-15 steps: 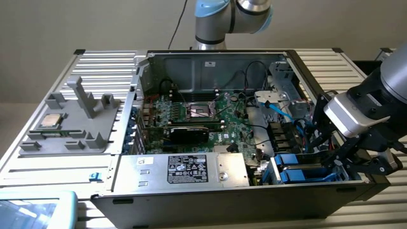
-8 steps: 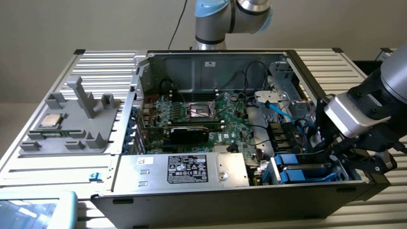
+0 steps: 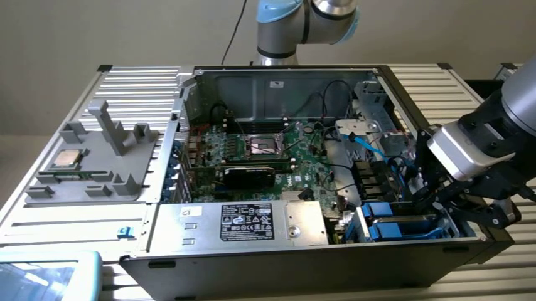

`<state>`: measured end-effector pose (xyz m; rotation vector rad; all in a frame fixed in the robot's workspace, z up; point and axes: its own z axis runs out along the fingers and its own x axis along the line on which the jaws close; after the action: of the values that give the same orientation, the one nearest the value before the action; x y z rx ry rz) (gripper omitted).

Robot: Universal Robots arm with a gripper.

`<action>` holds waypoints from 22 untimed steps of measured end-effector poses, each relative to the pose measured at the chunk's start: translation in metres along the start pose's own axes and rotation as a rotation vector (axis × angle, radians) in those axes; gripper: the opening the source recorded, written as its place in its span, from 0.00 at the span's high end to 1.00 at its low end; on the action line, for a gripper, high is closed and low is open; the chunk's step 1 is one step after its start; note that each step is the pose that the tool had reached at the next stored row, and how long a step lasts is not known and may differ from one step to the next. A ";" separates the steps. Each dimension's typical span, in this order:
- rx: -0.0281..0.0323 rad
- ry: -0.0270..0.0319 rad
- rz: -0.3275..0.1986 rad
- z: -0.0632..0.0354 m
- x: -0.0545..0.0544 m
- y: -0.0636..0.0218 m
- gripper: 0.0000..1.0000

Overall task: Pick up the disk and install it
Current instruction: 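Insert the first disk wire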

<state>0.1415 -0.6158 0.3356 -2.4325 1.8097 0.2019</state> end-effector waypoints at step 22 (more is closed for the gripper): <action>-0.0604 0.0522 0.010 -0.0254 -0.011 -0.0022 0.84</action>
<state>0.1414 -0.6085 0.3626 -2.4927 1.8636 0.1986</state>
